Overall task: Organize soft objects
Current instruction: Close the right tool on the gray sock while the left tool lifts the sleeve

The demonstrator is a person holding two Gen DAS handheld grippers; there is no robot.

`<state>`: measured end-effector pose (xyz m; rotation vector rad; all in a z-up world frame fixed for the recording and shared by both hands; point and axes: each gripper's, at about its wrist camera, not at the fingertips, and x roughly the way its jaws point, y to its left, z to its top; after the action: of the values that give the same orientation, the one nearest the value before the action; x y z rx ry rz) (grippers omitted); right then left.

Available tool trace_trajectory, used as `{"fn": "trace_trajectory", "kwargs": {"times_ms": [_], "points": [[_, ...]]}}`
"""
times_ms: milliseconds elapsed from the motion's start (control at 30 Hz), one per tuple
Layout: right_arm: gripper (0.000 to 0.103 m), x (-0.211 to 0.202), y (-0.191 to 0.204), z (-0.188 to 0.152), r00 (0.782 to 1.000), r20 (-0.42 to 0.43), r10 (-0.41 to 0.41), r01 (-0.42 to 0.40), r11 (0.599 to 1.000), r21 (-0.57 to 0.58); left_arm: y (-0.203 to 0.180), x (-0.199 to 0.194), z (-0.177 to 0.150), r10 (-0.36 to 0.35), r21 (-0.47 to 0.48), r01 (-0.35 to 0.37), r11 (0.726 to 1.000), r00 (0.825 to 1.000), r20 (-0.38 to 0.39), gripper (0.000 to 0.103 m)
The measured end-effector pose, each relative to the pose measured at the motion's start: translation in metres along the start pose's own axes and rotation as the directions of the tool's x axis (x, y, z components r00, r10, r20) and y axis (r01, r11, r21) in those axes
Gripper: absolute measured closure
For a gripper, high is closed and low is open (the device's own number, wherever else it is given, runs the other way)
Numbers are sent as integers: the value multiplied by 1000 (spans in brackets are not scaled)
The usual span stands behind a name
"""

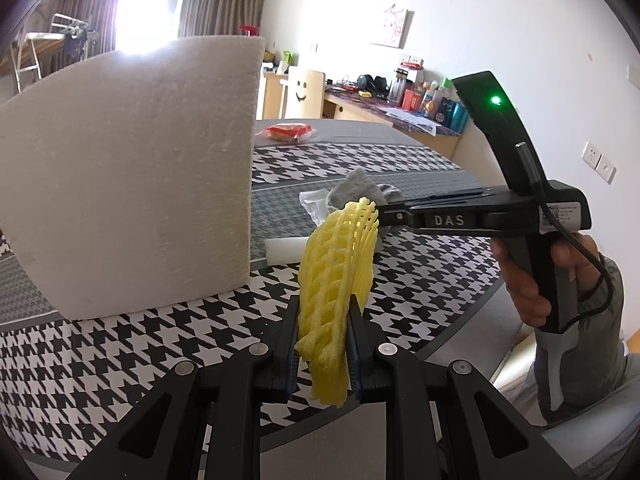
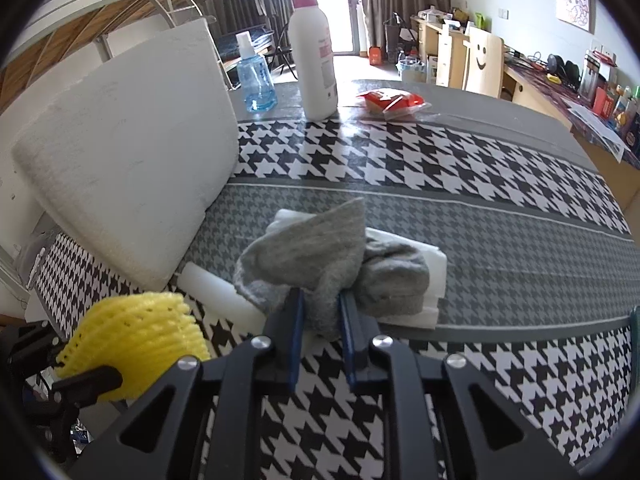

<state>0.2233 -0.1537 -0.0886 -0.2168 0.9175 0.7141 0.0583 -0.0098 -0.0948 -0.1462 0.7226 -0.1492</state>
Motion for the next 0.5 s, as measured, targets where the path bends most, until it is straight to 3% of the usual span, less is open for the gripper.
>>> {"fn": "trace_trajectory", "kwargs": {"times_ms": [267, 500], "points": [[94, -14, 2, -7, 999, 24, 27, -27, 1000, 6, 2, -11, 0, 7, -3, -7, 1000, 1000, 23, 82], [92, -17, -2, 0, 998, 63, 29, -30, 999, 15, 2, -17, -4, 14, -7, -14, 1000, 1000, 27, 82]]}}
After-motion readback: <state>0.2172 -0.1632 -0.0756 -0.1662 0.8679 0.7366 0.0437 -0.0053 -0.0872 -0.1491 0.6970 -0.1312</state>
